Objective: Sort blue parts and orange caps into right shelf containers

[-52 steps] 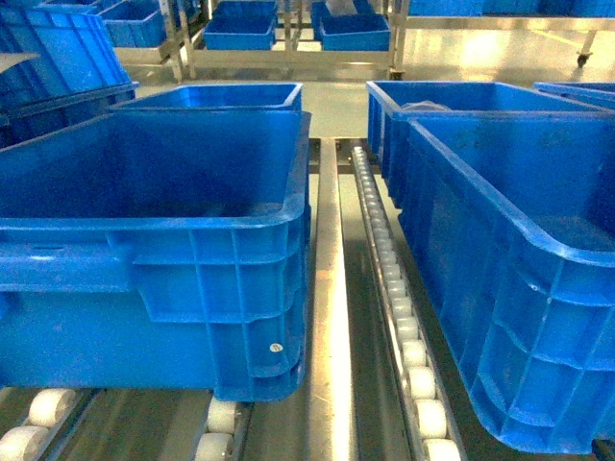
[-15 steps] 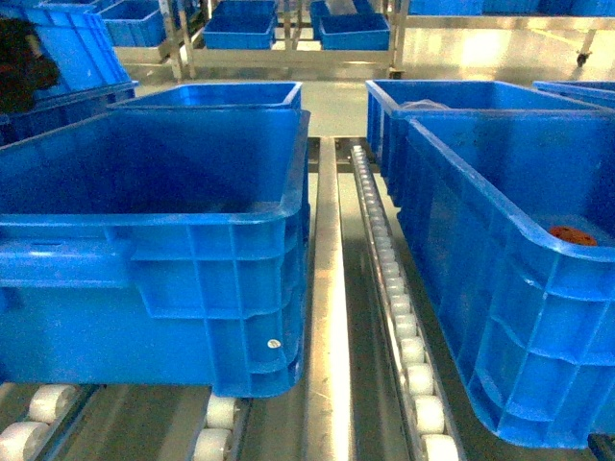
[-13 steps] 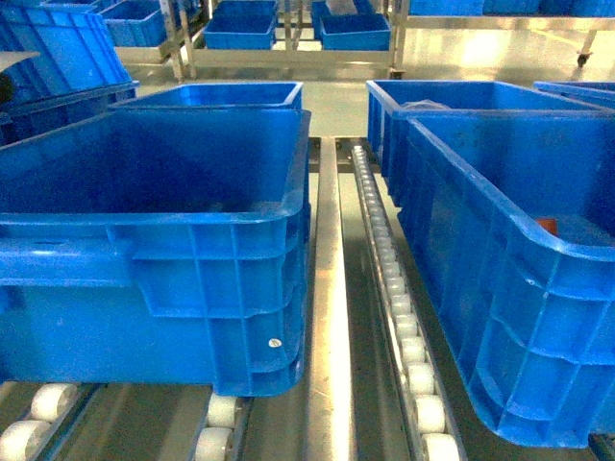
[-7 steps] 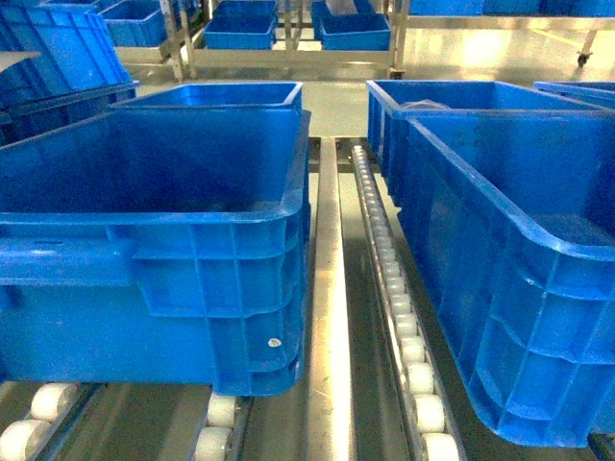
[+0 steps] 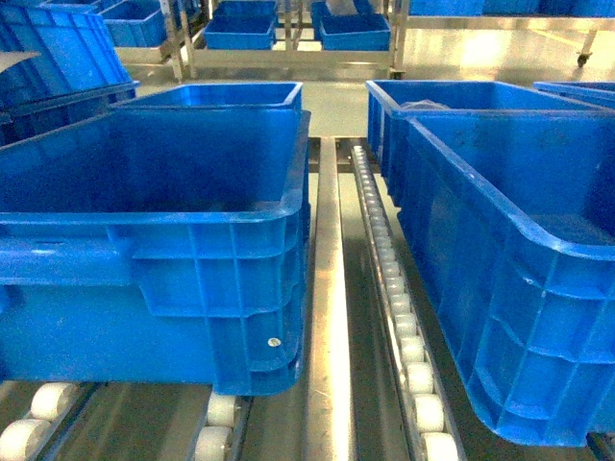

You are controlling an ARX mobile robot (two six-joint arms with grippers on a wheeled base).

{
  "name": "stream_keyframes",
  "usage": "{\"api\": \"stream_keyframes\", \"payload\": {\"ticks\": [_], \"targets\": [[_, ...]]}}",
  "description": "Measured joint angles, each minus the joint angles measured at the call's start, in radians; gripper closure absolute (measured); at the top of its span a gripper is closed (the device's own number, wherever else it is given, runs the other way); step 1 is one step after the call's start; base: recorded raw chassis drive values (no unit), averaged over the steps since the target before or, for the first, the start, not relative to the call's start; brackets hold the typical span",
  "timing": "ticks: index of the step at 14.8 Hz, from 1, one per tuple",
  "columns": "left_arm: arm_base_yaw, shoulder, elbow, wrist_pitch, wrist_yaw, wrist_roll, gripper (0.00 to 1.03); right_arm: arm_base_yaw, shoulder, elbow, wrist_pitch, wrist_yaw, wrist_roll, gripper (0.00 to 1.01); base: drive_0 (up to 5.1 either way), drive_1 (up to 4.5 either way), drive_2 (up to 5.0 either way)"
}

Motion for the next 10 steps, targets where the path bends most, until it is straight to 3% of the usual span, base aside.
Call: {"api": "stream_keyframes", "payload": {"ticks": [2, 5, 10], "targets": [[0.0, -0.021, -0.007, -0.014, 0.0, 0.0, 1.01, 0.0, 0.008, -0.021, 0.056, 0.0, 0.0, 1.0, 0.0, 0.0, 0.0], [0.0, -0.029, -0.032, 0.03, 0.0, 0.0, 1.01, 0.0, -0.006, -0.034, 0.037, 0.0, 0.0, 1.0, 0.0, 0.0, 0.0], [0.0, -0.255, -0.087, -0.161, 0.0, 0.001, 1.01, 0.0, -0.252, -0.061, -0.192, 0.0, 0.0, 1.0, 0.0, 0.0, 0.0]]}}
